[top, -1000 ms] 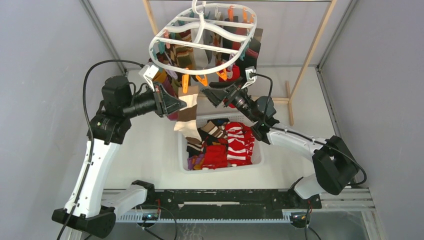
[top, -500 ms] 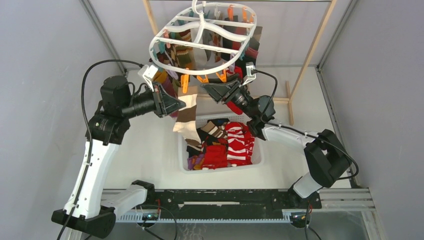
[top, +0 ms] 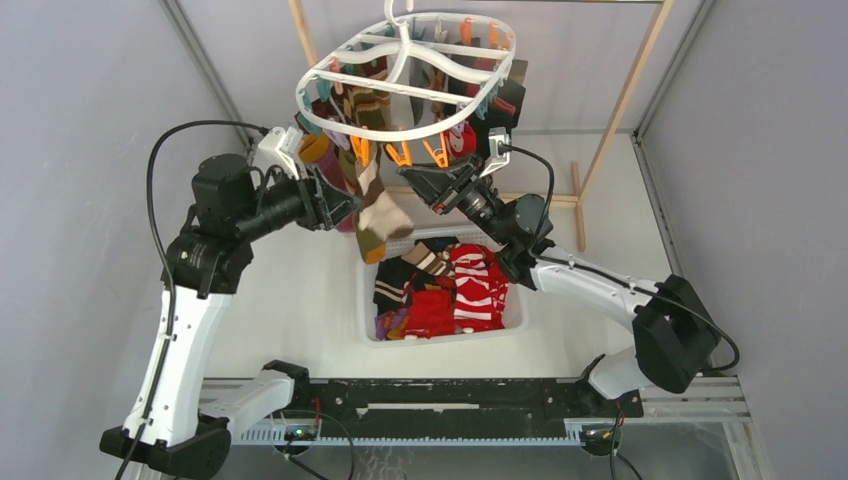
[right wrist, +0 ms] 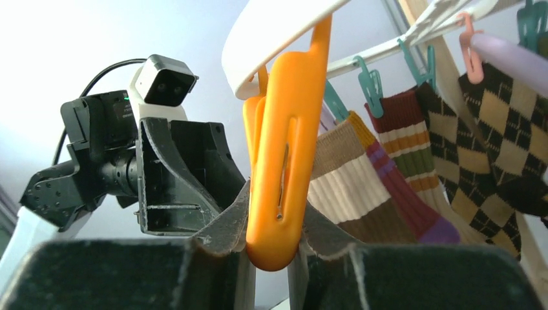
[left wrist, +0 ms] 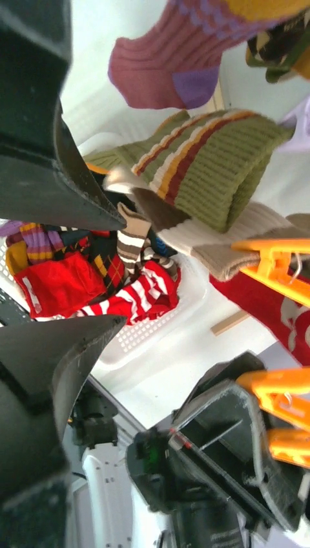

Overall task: Clip the socks to the hanger
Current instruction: Clamp the sock onto the hanger, then open the clamp at the hanger.

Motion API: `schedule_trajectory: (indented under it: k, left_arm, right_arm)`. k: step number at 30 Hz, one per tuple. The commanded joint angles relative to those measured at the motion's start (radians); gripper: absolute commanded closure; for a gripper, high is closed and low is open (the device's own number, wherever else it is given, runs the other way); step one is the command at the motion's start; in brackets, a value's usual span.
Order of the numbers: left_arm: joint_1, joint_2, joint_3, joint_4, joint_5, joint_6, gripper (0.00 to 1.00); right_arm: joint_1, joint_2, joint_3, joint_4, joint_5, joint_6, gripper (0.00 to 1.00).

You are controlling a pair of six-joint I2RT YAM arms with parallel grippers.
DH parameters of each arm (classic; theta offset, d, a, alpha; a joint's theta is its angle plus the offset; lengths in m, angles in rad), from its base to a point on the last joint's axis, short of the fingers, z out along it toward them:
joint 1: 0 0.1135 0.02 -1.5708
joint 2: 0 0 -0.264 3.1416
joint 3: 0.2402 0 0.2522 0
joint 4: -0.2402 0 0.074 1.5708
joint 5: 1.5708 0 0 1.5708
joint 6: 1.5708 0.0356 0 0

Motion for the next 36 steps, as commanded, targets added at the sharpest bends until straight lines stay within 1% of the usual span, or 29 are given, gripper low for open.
schedule_trajectory:
  k: [1, 3, 5, 7, 9, 14, 18, 20, 24, 30, 36]
  left_arm:
    - [-0.004, -0.022, 0.093, -0.021, -0.093, 0.013, 0.40]
    - [-0.004, -0.023, 0.113, -0.039, -0.097, 0.016, 0.27]
    - [-0.004, -0.022, 0.135, -0.051, -0.079, 0.013, 0.18]
    - [-0.004, -0.017, 0.159, -0.058, -0.053, -0.004, 0.13]
    - [-0.004, -0.008, 0.185, -0.053, -0.025, -0.036, 0.11]
    - [-0.005, 0.044, 0.222, 0.028, 0.048, -0.139, 0.11]
    - [-0.018, 0.094, 0.236, 0.096, 0.053, -0.194, 0.14]
    - [-0.025, 0.116, 0.247, 0.115, 0.048, -0.209, 0.14]
    - [-0.048, 0.155, 0.279, 0.137, 0.048, -0.217, 0.14]
    - [-0.066, 0.207, 0.317, 0.150, 0.044, -0.209, 0.18]
    - [-0.077, 0.237, 0.332, 0.158, 0.043, -0.201, 0.20]
  right_arm:
    - [0.036, -0.067, 0.060, -0.086, 0.140, -0.140, 1.00]
    - [0.040, -0.063, 0.064, -0.105, 0.166, -0.146, 1.00]
    - [0.046, -0.053, 0.071, -0.117, 0.183, -0.148, 1.00]
    - [0.056, -0.035, 0.079, -0.121, 0.198, -0.152, 1.00]
    - [0.067, -0.010, 0.091, -0.120, 0.212, -0.160, 1.00]
    - [0.087, 0.036, 0.148, -0.137, 0.216, -0.173, 1.00]
    - [0.102, 0.054, 0.188, -0.174, 0.213, -0.195, 1.00]
    - [0.106, 0.056, 0.198, -0.186, 0.213, -0.204, 1.00]
    - [0.107, 0.055, 0.200, -0.194, 0.214, -0.212, 1.00]
    - [0.107, 0.056, 0.207, -0.212, 0.207, -0.217, 1.00]
    - [0.107, 0.063, 0.220, -0.229, 0.191, -0.215, 1.00]
